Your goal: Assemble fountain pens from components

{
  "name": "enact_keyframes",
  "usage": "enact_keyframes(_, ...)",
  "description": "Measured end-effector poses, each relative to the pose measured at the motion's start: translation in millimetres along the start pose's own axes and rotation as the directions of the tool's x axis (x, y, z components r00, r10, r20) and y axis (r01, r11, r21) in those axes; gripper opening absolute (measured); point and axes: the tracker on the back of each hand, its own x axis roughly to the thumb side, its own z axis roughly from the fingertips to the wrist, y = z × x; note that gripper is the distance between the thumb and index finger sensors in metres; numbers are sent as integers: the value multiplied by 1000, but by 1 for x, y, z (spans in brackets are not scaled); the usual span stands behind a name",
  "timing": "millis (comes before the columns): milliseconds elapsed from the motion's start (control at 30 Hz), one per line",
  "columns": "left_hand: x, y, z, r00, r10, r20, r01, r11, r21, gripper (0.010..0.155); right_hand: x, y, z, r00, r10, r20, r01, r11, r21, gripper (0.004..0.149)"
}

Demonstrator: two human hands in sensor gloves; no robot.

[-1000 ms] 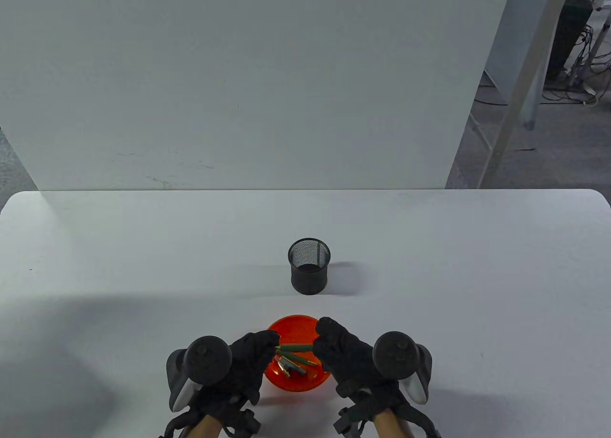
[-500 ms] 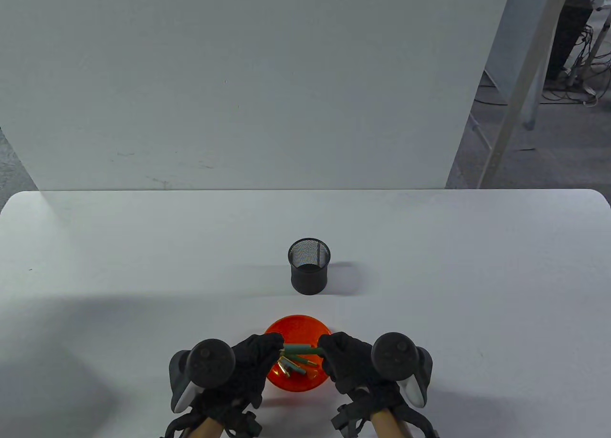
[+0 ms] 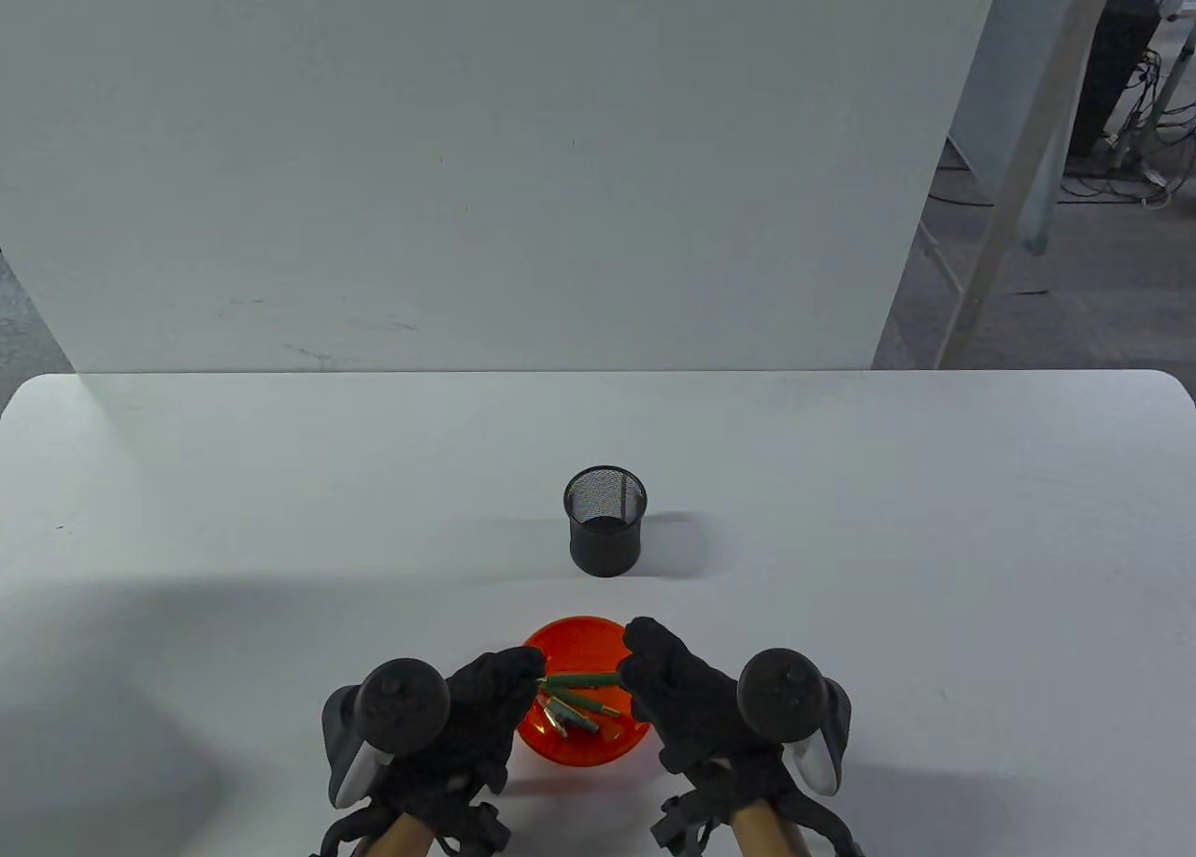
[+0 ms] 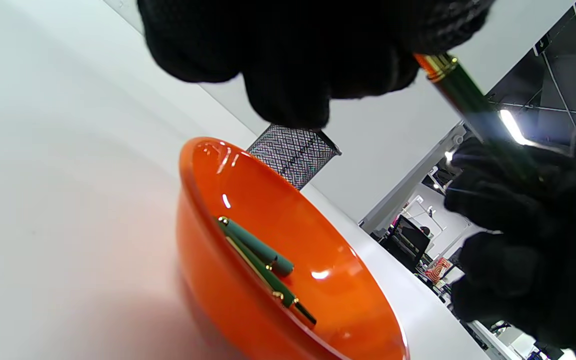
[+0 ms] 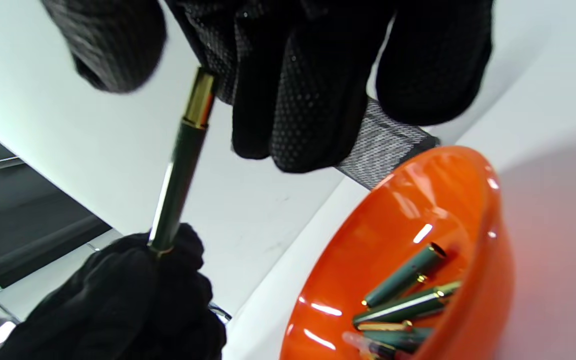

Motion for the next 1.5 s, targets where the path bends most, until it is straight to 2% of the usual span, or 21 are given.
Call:
enact_keyframes(133, 1, -1, -1, 1000, 9, 5, -9, 1000, -5, 48, 2, -1, -1, 999, 39, 20, -39, 999, -2, 51)
enact_keyframes(233, 2, -2, -1, 1000, -2, 15, 2, 1000, -10, 48, 3, -2, -1, 997, 71, 11, -70, 996, -49, 44)
enact_keyframes(567, 7, -4, 1, 998, -31, 46, 31, 999, -20, 48, 0, 1, 0, 996, 81, -34, -82, 996, -35, 45)
enact_keyframes(700, 4, -3, 0, 999, 19, 29, -18, 1000, -24, 47, -1, 6, -4, 1000, 23, -15, -22, 997, 72, 54)
enact_keyframes(833, 6, -2, 2, 999, -5, 48, 5, 1000, -10, 47, 2, 6, -4, 997, 70, -14, -69, 996, 48, 46)
enact_keyframes(1000, 18, 0, 6, 989, -94, 113, 86, 994, 74, 47, -1, 3, -4, 997, -38, -73, 42, 998, 50, 45)
enact_keyframes(1100, 15, -3, 4, 994, -58, 92, 55, 998, 34, 47, -6, 3, -5, 993, -50, -106, 58, 995, 77, 45)
enact_keyframes(1133, 13, -4, 3, 996, -37, 80, 36, 999, 11, 47, -6, 2, -5, 994, -36, -106, 43, 997, 66, 45)
enact_keyframes(1233, 6, -2, 1, 999, -50, 21, 49, 998, 41, 54, -8, -3, -5, 993, 19, -119, -17, 1000, 16, 45)
enact_keyframes(1333, -1, 3, 1, 997, -64, -36, 67, 994, 85, 53, -13, -11, -4, 986, 23, -163, -34, 997, -66, 45)
enact_keyframes(1400, 1, 5, 0, 992, -125, -27, 127, 988, 86, 50, -14, -16, -2, 985, -1, -172, -21, 991, -130, 46)
enact_keyframes(1500, 16, 4, -4, 933, -357, 39, 355, 933, 61, 49, -14, -23, 1, 985, -63, -160, 28, 977, -212, 46)
